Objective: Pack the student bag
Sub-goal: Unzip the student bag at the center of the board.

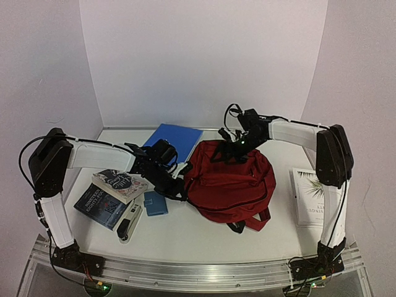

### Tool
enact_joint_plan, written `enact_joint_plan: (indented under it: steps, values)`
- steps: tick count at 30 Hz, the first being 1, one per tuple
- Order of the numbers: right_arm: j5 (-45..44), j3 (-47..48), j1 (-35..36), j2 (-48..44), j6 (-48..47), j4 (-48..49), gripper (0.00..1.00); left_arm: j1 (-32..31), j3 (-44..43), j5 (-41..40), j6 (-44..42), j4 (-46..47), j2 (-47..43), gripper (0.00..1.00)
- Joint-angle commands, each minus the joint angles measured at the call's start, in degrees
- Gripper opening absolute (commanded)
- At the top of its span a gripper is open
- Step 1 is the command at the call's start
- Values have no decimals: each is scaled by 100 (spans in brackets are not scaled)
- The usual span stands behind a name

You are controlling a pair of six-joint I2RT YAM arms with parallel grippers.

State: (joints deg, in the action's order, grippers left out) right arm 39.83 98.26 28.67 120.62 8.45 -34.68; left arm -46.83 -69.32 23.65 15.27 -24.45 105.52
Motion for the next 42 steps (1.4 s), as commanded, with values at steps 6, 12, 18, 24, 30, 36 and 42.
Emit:
enact_joint_plan:
  steps: [6, 12, 18, 24, 30, 36, 42]
  values:
    - [281, 358, 643, 595, 1239, 212, 82, 33, 28, -388, 240, 492, -146, 0]
    - [400, 523, 894, 1098, 1832, 529, 76, 33, 91, -465, 210, 611, -199, 0]
    - [529, 671, 952, 1659, 2212, 769, 72, 2, -72, -402, 3, 394, -116, 0]
    - [517, 979, 887, 2217, 2304, 863, 66, -333, -400, -381, -288, -145, -6, 0]
    - [485, 1153, 768, 2512, 2379, 939, 65, -951, -589, -460, -267, -544, -123, 0]
    - [417, 1316, 700, 2648, 2387, 972, 65, -1430, -601, -602, -5, -846, -489, 0]
    - [290, 1557, 606, 2753, 2334, 982, 65, -2005, -846, -691, -123, -1293, -426, 0]
